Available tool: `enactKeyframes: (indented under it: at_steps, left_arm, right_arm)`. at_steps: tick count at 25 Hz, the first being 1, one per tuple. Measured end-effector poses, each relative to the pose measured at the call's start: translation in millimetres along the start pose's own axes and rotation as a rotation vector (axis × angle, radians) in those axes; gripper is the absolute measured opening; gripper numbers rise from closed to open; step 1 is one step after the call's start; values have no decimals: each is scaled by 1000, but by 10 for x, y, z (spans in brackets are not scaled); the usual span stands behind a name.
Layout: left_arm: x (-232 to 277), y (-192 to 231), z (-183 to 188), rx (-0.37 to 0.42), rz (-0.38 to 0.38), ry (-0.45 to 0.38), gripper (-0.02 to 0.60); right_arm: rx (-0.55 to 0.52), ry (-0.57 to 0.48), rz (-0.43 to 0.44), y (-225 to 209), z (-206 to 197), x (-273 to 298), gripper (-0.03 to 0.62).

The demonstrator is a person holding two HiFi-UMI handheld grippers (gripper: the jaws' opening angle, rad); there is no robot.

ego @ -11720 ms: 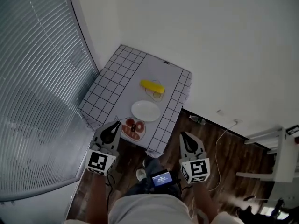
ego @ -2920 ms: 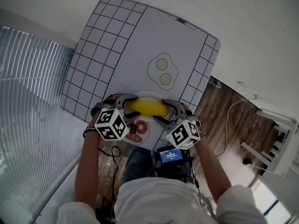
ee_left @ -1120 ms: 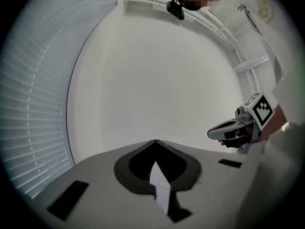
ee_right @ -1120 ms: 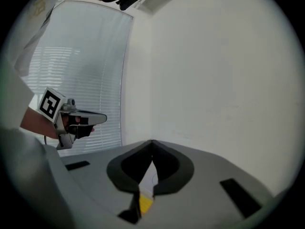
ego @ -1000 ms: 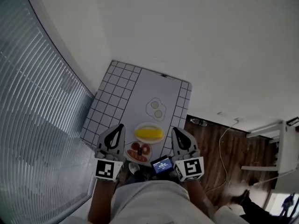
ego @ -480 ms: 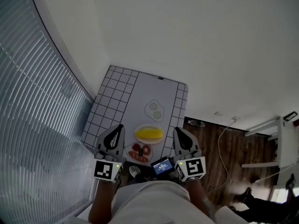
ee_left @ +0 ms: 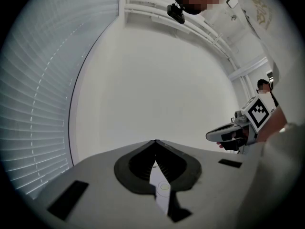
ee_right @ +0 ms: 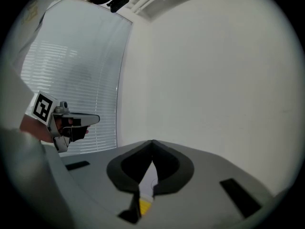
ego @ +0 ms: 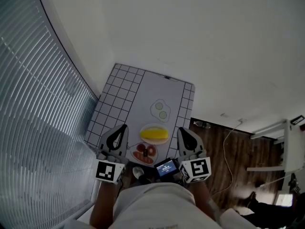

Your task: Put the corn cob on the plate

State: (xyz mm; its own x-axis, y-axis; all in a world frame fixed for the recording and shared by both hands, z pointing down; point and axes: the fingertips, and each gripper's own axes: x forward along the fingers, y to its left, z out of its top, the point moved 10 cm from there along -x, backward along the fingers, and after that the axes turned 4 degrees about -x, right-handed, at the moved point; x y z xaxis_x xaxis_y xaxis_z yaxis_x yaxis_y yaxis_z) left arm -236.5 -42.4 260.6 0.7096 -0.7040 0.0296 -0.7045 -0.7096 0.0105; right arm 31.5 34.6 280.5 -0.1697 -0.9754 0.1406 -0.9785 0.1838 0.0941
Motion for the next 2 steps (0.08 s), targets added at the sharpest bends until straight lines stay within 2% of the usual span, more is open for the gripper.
enactKeyframes:
  at_steps: [2]
  left_arm:
    - [6,13,-4,-6,0,-2,8]
  right_arm:
    - [-1,3,7,6,4,26,6]
